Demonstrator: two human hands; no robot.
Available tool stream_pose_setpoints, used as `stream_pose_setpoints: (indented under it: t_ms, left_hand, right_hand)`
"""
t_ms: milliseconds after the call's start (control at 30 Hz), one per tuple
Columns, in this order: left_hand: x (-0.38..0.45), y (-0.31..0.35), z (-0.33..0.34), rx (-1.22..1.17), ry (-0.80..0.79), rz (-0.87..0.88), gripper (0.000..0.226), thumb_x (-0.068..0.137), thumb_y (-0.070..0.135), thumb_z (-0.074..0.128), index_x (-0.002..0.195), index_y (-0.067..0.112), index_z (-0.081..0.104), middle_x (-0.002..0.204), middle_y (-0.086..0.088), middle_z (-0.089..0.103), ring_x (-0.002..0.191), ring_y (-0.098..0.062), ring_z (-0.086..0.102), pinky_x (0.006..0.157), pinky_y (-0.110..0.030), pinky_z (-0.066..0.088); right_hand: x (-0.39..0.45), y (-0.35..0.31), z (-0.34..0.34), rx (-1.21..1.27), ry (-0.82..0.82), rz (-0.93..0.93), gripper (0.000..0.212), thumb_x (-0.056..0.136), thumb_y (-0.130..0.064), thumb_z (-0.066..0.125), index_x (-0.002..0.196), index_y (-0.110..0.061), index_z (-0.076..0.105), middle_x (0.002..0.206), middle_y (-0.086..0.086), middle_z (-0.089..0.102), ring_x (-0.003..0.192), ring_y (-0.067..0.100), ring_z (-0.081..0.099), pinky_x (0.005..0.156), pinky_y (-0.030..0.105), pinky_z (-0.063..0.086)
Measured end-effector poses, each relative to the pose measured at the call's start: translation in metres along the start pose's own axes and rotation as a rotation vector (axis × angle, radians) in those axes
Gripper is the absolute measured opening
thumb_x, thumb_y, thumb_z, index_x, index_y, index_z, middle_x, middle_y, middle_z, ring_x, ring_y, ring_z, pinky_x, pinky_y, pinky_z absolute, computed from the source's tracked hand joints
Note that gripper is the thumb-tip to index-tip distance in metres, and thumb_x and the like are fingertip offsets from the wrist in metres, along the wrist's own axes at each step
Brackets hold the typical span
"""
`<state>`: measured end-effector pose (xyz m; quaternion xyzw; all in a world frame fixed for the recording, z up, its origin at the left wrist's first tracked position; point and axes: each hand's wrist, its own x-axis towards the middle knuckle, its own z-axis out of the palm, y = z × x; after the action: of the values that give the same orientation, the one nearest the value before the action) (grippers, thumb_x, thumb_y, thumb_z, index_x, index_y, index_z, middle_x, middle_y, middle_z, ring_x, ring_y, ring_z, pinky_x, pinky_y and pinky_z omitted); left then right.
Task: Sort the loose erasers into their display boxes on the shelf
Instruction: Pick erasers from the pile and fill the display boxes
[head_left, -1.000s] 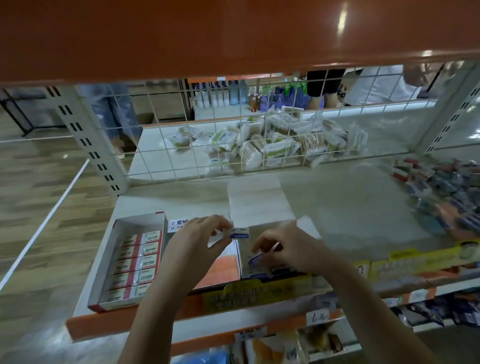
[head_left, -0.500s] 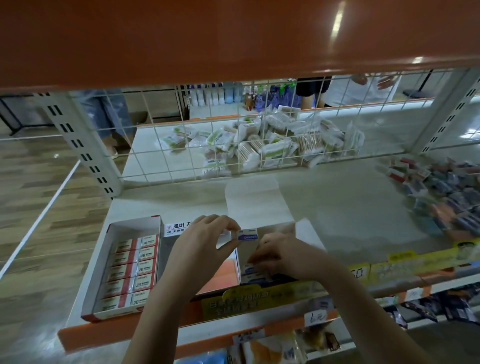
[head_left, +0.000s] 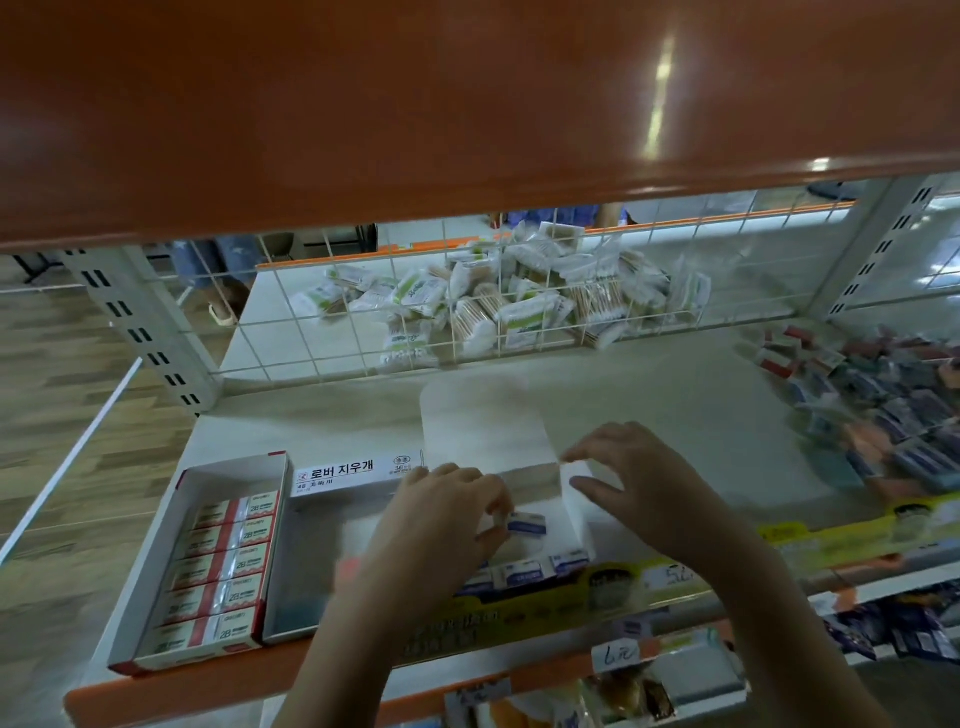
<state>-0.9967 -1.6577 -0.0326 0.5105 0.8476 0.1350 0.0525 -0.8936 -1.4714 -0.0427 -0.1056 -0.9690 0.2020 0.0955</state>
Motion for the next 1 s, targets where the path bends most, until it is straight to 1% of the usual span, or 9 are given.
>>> stream_pose_setpoints:
  t_ms: [67,133,267,433,567,700,833,933,1000]
  left_hand:
    - [0.004,0.006,0.007,0.031,-0.028,-0.010,0.020,0.094,0.040,0.046,0.110,0.033,0.056,0.115,0.015,0.059,0.107,-0.007,0.048,0.093,-0.024,0.029]
    - [0.006,0.009,0.013,0.075,-0.049,-0.041,0.020,0.094,0.038,0.045,0.109,0.030,0.056,0.114,0.012,0.059,0.107,-0.010,0.050,0.093,-0.026,0.030]
    - [0.006,0.012,0.020,0.172,-0.065,-0.102,0.019,0.094,0.035,0.044,0.104,0.026,0.059,0.109,0.008,0.062,0.102,-0.012,0.054,0.093,-0.027,0.031]
    - [0.006,0.013,0.025,0.214,-0.082,-0.138,0.019,0.093,0.035,0.046,0.105,0.027,0.059,0.112,0.008,0.063,0.106,-0.014,0.053,0.094,-0.029,0.028]
    - [0.008,0.008,0.027,0.185,-0.165,-0.123,0.027,0.093,0.040,0.046,0.109,0.028,0.063,0.109,0.009,0.064,0.106,-0.013,0.053,0.097,-0.030,0.030]
    - [0.017,0.006,0.023,0.137,-0.156,-0.100,0.027,0.095,0.036,0.043,0.113,0.029,0.062,0.113,0.006,0.063,0.107,-0.016,0.053,0.090,-0.030,0.036]
    - [0.028,0.010,0.025,0.000,-0.270,-0.028,0.026,0.094,0.030,0.047,0.117,0.034,0.058,0.116,0.007,0.060,0.108,-0.013,0.055,0.088,-0.027,0.045]
    - [0.030,0.007,0.028,0.020,-0.290,0.011,0.026,0.095,0.027,0.046,0.116,0.035,0.059,0.117,0.008,0.057,0.110,-0.011,0.052,0.085,-0.021,0.037]
    - [0.030,0.002,0.028,0.016,-0.296,0.024,0.025,0.096,0.029,0.044,0.115,0.035,0.059,0.116,0.008,0.056,0.109,-0.010,0.052,0.084,-0.020,0.037]
  right_hand:
    - [-0.001,0.008,-0.001,0.005,0.050,0.051,0.028,0.090,-0.025,0.058,0.118,-0.018,0.061,0.114,-0.005,0.058,0.109,0.012,0.049,0.087,0.017,0.033]
    - [-0.002,0.013,0.003,0.022,0.062,0.107,0.031,0.090,-0.026,0.058,0.119,-0.017,0.060,0.115,-0.003,0.057,0.108,0.012,0.050,0.088,0.018,0.035]
    - [-0.003,0.016,0.012,0.076,-0.002,0.180,0.033,0.091,-0.030,0.057,0.121,-0.017,0.057,0.115,-0.003,0.056,0.102,0.011,0.053,0.081,0.016,0.035]
    - [-0.001,0.016,0.014,0.106,-0.041,0.196,0.028,0.091,-0.029,0.057,0.116,-0.016,0.059,0.105,-0.004,0.059,0.089,0.008,0.054,0.079,0.017,0.040]
    - [0.000,0.016,0.012,0.131,-0.045,0.198,0.023,0.090,-0.025,0.058,0.111,-0.016,0.060,0.094,-0.008,0.057,0.085,0.009,0.056,0.079,0.020,0.044]
    - [0.001,0.016,0.011,0.138,-0.058,0.200,0.023,0.090,-0.024,0.058,0.111,-0.015,0.060,0.097,-0.005,0.061,0.086,0.010,0.057,0.081,0.022,0.046]
    - [0.001,0.016,0.011,0.139,-0.074,0.193,0.022,0.090,-0.024,0.058,0.110,-0.015,0.059,0.098,-0.004,0.061,0.087,0.010,0.057,0.081,0.022,0.047]
    - [0.001,0.020,0.011,0.135,-0.081,0.197,0.022,0.090,-0.026,0.057,0.110,-0.016,0.059,0.098,-0.005,0.060,0.087,0.010,0.057,0.082,0.024,0.048]
    - [0.000,0.022,0.013,0.131,-0.085,0.206,0.023,0.090,-0.028,0.057,0.110,-0.016,0.059,0.098,-0.005,0.061,0.087,0.011,0.057,0.083,0.027,0.049]
